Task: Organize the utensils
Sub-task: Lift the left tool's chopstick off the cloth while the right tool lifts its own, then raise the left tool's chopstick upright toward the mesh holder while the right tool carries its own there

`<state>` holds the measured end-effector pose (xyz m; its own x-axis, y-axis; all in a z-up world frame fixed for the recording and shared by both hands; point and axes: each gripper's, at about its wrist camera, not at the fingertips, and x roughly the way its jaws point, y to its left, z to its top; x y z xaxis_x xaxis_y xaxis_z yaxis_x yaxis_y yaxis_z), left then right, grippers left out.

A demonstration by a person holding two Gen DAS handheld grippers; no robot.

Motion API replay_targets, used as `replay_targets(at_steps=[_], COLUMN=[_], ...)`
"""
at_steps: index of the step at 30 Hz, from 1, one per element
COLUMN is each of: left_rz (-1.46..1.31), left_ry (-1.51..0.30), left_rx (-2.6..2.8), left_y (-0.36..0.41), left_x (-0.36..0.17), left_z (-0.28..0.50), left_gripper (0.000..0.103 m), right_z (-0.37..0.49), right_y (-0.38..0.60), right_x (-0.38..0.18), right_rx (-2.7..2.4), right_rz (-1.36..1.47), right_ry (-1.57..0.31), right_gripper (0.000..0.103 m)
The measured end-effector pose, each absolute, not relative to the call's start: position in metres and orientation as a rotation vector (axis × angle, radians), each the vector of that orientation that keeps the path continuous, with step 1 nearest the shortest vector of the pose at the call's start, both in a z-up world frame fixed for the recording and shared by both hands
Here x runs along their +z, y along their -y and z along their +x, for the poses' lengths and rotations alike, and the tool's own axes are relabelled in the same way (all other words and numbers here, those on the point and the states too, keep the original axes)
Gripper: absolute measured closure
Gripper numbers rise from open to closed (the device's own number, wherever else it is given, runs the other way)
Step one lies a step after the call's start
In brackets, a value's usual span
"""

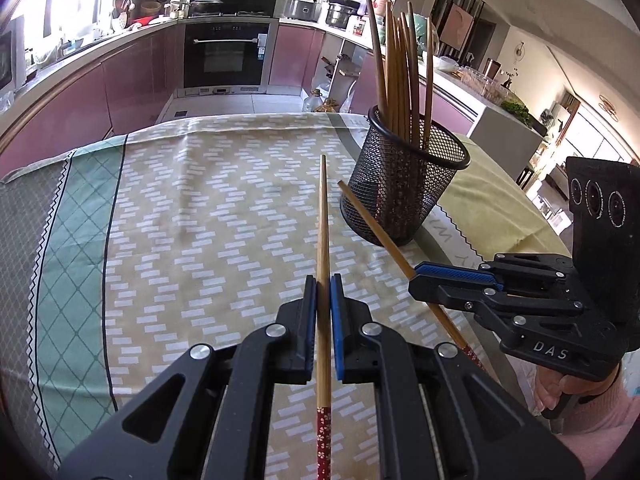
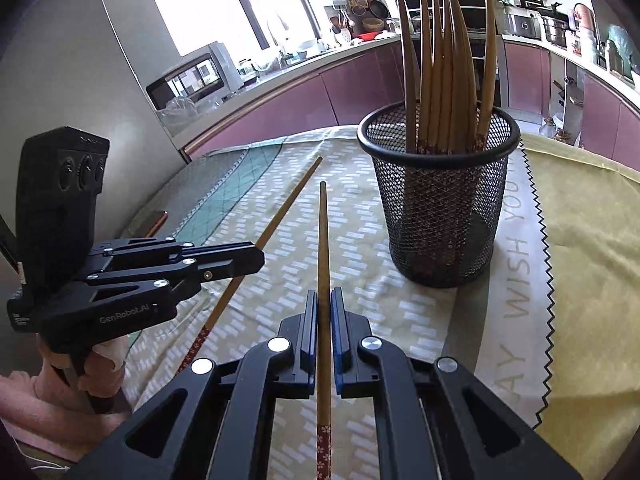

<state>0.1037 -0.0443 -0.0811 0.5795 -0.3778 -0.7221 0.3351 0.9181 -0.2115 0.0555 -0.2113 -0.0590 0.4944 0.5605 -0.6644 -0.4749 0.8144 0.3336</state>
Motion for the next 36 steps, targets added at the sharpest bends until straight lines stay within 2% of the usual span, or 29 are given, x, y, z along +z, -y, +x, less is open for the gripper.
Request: replay_targets(at_steps=[36], left_rz=[-0.084], left_ry=[-0.811], left_rx=[-0.443], left_y=[0.045], left_x=[-0.060], left_z=[0.088], left_gripper=[0.095], right_z=[0.046], right_y=[0.226], right_x=[-0.036], right_rx=[0.649], right_rz=[0.177], right_ry=[-0.748], right_gripper=[0.097])
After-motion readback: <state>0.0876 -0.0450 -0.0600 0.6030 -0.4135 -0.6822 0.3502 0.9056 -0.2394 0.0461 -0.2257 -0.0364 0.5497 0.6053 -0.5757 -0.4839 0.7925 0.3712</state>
